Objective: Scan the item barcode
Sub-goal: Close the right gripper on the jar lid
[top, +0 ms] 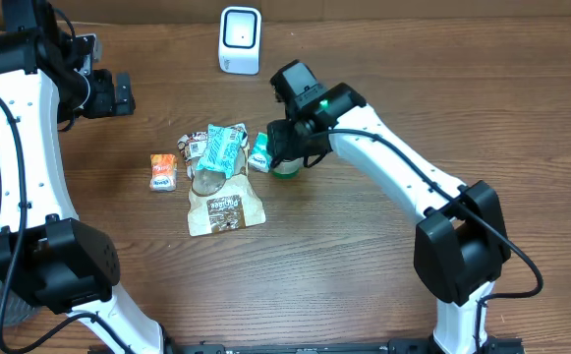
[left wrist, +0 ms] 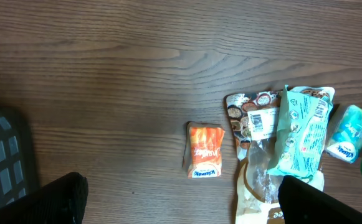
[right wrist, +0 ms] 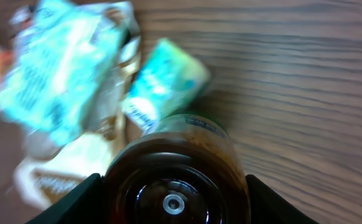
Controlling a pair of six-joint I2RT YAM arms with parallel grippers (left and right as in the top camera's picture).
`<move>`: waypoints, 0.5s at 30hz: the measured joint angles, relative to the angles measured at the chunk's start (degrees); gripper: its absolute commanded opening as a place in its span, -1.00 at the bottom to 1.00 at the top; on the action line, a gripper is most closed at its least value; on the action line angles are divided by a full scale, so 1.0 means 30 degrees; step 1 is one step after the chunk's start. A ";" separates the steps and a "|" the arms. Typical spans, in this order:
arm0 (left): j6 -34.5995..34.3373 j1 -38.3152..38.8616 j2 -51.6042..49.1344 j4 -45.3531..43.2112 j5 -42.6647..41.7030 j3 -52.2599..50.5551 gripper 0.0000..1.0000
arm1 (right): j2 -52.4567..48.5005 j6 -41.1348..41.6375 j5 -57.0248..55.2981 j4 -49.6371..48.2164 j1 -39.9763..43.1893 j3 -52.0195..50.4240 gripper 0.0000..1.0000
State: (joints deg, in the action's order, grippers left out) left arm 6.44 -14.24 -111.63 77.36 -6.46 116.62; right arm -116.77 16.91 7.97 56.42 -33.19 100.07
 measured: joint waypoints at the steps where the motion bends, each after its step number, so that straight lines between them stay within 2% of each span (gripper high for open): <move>1: 0.0000 0.0000 0.0000 0.0000 0.0000 0.0000 0.99 | 0.0000 -0.0648 0.0816 0.0000 0.0197 0.0000 0.05; 6: 0.0000 0.0000 0.0000 0.0000 0.0000 0.0000 0.99 | 0.0000 -0.4073 0.5712 0.0262 0.1661 0.0000 0.03; 9: 0.0000 0.0000 0.0000 0.0000 0.0000 0.0000 0.99 | 0.0000 -0.5544 0.7395 0.0670 0.2586 0.0000 0.02; 11: 0.0000 0.0000 0.0000 0.0000 0.0000 0.0000 0.99 | 0.0000 -0.6237 0.7526 0.0918 0.2980 0.0000 0.04; 15: 0.0000 0.0000 0.0000 -0.0007 0.0000 0.0000 0.99 | 0.0000 -0.8058 0.5457 0.1676 0.3308 0.0000 0.10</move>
State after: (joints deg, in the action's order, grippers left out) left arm 6.44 -14.24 -111.63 77.34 -6.46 116.62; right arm -116.77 -7.27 24.34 61.45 -23.27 100.07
